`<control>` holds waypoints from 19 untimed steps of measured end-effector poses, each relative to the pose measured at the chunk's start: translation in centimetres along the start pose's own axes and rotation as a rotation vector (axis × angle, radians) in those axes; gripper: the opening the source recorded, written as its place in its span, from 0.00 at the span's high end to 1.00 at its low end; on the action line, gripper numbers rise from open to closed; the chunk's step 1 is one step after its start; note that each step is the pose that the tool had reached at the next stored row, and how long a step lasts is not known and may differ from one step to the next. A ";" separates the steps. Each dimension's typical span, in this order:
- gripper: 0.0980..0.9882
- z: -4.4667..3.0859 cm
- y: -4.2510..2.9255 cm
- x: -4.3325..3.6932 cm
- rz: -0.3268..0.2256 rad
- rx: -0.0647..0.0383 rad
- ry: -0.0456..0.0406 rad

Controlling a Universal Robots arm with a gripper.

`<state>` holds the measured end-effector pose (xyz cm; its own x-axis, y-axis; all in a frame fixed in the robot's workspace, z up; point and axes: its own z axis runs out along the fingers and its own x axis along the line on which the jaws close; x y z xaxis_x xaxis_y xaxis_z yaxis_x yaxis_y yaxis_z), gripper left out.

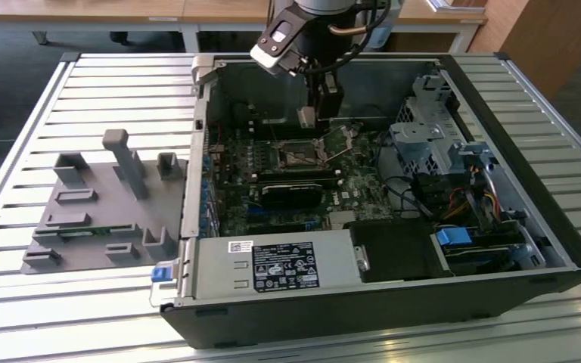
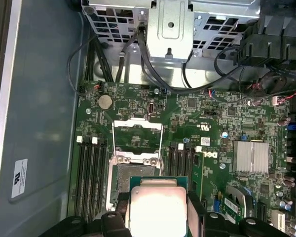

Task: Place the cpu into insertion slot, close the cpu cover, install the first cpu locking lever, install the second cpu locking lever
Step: 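Place the cpu into insertion slot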

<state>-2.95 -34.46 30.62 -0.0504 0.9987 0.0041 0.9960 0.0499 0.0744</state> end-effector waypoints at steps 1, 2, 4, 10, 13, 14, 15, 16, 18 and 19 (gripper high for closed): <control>0.50 0.10 -0.01 0.01 0.000 0.000 0.0001; 0.50 0.19 -0.01 0.02 0.000 0.000 0.0001; 0.50 0.38 -0.02 0.05 0.000 0.000 0.0001; 0.50 1.03 -0.07 0.15 0.000 0.000 0.0001; 0.50 1.36 -0.09 0.19 0.000 0.000 0.0001; 0.50 1.45 -0.09 0.19 0.000 0.000 0.0002; 0.50 1.50 -0.10 0.19 0.000 0.000 0.0002; 0.50 1.59 -0.11 0.19 0.000 0.000 0.0002; 0.50 1.90 -0.13 0.20 0.000 0.000 0.0001; 0.50 2.08 -0.15 0.23 0.000 0.000 0.0001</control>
<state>-2.96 -34.23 28.53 -0.0503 0.9987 0.0042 0.9960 0.0499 0.0743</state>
